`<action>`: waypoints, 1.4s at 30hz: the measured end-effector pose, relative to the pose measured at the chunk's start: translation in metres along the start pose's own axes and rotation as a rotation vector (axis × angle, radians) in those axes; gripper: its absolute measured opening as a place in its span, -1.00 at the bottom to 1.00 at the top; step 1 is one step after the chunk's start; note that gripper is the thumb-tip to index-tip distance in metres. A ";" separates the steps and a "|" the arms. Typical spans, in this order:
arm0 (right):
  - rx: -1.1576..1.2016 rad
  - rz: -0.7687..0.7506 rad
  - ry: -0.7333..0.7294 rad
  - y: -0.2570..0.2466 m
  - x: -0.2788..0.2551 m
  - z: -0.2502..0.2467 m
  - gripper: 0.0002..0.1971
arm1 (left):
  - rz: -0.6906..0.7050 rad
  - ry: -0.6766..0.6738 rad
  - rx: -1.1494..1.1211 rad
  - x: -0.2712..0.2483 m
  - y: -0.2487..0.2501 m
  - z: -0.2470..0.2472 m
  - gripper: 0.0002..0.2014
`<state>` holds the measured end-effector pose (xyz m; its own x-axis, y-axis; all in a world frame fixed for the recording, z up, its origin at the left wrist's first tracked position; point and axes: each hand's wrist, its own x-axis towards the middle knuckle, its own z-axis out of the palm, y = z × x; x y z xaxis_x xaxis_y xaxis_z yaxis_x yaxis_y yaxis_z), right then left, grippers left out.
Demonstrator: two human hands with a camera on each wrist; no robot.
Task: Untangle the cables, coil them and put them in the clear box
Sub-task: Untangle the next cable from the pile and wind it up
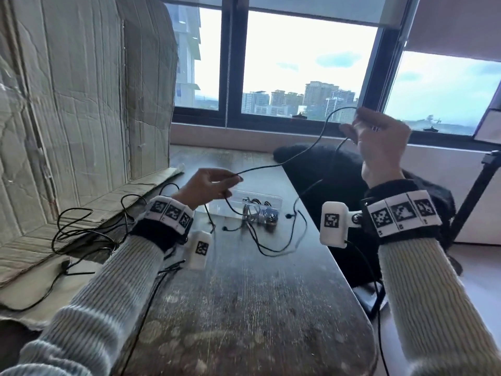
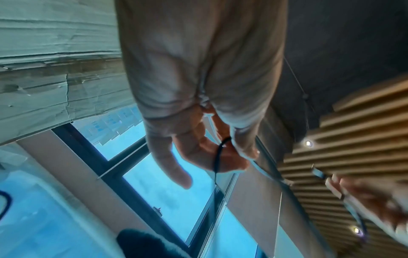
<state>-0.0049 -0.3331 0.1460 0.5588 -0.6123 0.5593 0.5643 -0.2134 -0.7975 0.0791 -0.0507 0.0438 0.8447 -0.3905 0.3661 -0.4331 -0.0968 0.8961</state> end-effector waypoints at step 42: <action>-1.080 0.099 -1.093 0.060 -0.076 0.028 -0.65 | -0.088 0.053 0.114 -0.042 0.036 -0.019 -0.80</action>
<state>0.0035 -0.2780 0.0615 0.9968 0.0794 -0.0014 0.0739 -0.9342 -0.3491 0.0336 -0.0205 0.0650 0.8950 -0.3272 0.3032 -0.3874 -0.2331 0.8920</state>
